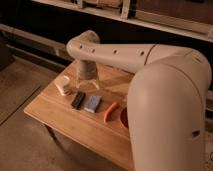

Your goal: Place the ceramic cup in the ceramic bowl

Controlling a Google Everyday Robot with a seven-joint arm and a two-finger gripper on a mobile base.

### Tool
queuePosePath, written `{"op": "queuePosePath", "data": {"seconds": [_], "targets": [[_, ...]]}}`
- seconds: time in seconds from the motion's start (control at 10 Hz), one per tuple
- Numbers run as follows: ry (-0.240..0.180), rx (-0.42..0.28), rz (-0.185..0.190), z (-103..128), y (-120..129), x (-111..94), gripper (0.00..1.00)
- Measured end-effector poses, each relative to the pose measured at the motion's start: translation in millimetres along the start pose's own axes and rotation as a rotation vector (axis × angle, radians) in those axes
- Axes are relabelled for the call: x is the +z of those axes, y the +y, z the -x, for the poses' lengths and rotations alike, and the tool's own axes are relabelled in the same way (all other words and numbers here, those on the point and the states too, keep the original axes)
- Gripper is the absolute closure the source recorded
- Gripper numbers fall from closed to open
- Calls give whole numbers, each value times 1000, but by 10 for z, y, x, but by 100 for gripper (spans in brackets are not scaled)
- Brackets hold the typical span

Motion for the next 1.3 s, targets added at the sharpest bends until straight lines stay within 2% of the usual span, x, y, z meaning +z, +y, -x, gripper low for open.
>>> {"op": "queuePosePath", "data": {"seconds": [0.3, 0.7, 1.1, 1.3], "targets": [[-9, -58, 15, 266, 53, -67, 35], [-1, -140, 14, 590, 339, -25, 35], [7, -203, 30, 776, 679, 21, 35], [9, -236, 24, 823, 834, 23, 35]]}}
